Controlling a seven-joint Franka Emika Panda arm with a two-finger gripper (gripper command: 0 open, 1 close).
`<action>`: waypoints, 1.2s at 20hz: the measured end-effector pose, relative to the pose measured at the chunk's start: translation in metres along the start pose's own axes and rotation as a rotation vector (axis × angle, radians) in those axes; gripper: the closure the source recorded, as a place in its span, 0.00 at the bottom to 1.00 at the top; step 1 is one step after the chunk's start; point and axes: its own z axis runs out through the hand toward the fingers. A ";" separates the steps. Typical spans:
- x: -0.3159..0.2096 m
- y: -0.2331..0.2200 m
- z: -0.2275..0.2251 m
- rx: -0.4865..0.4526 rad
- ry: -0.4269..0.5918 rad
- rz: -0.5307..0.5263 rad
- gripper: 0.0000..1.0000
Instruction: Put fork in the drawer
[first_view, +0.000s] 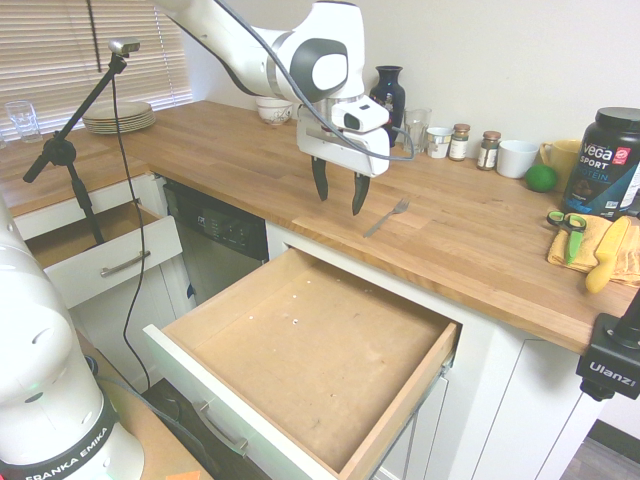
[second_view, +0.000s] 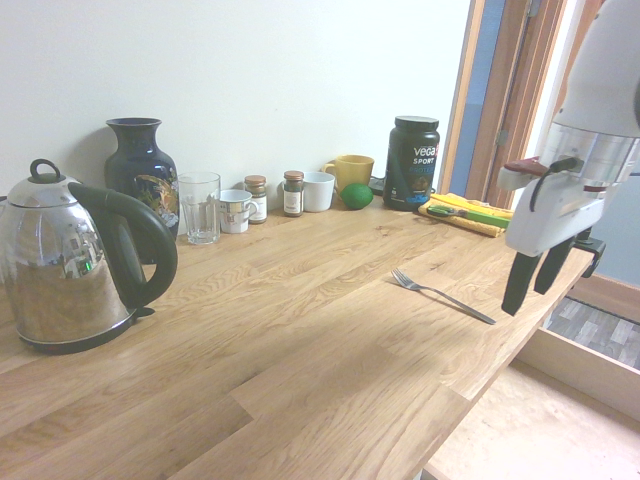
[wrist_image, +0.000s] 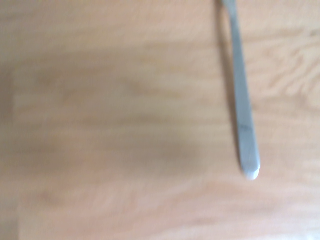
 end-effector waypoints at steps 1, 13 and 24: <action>0.005 -0.004 0.002 -0.002 -0.002 0.002 0.00; 0.049 -0.049 0.021 -0.025 -0.015 0.010 0.00; 0.085 -0.073 0.040 -0.041 -0.029 0.036 0.00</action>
